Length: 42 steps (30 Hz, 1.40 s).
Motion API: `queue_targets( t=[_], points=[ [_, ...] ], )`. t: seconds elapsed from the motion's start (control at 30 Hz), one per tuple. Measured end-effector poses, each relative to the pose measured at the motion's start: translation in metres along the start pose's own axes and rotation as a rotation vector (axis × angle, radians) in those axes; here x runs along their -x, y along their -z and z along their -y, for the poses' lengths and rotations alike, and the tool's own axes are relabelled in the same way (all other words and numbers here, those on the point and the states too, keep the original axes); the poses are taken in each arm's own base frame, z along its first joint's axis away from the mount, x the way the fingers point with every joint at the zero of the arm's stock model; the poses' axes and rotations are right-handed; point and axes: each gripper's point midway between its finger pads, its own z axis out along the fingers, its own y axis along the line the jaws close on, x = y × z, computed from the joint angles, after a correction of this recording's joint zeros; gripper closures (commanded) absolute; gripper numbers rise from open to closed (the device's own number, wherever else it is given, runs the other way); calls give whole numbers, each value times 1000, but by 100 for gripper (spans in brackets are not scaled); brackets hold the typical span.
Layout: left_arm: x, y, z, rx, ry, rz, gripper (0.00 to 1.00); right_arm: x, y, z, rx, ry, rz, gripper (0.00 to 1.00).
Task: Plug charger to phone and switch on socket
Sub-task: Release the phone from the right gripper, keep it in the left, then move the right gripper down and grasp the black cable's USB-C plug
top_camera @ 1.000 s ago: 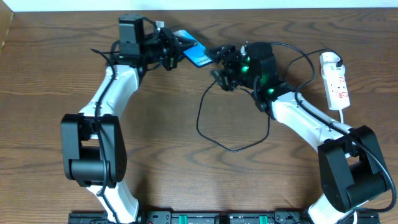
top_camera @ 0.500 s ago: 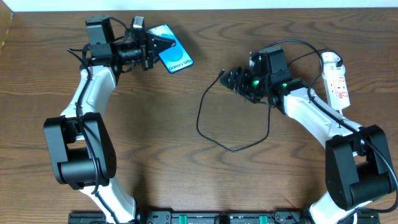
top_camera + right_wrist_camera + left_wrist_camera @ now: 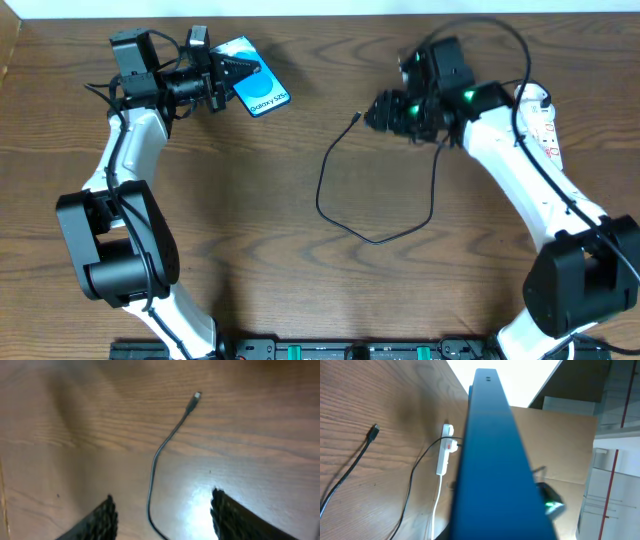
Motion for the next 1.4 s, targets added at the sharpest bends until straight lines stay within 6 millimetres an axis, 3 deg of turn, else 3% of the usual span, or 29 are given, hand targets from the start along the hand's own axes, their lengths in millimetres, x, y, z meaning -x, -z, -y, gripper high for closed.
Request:
queue_targets(
  t=[0.1, 0.2, 0.27, 0.4, 0.6, 0.77, 1.4],
  points=[
    [-1, 0, 0, -2, 0, -4, 93, 24, 14, -12, -25, 33, 26, 44],
    [-2, 0, 1, -7, -1, -13, 93, 42, 12, -17, -74, 51, 7, 48],
    [-3, 0, 2, -10, -1, -18, 93, 50, 0, -17, -113, 60, -23, 49],
    [-4, 0, 2, -11, -1, -21, 93, 54, -39, -12, -181, 58, -76, 60],
    [-4, 0, 2, -11, -1, -21, 93, 28, -107, 10, -257, -13, -177, 68],
    [-4, 0, 2, -11, -1, -21, 93, 8, -137, 20, -306, -57, -224, 67],
    [-4, 0, 2, -13, -1, -23, 93, -5, -177, 34, -408, -127, -191, 70]
  ],
)
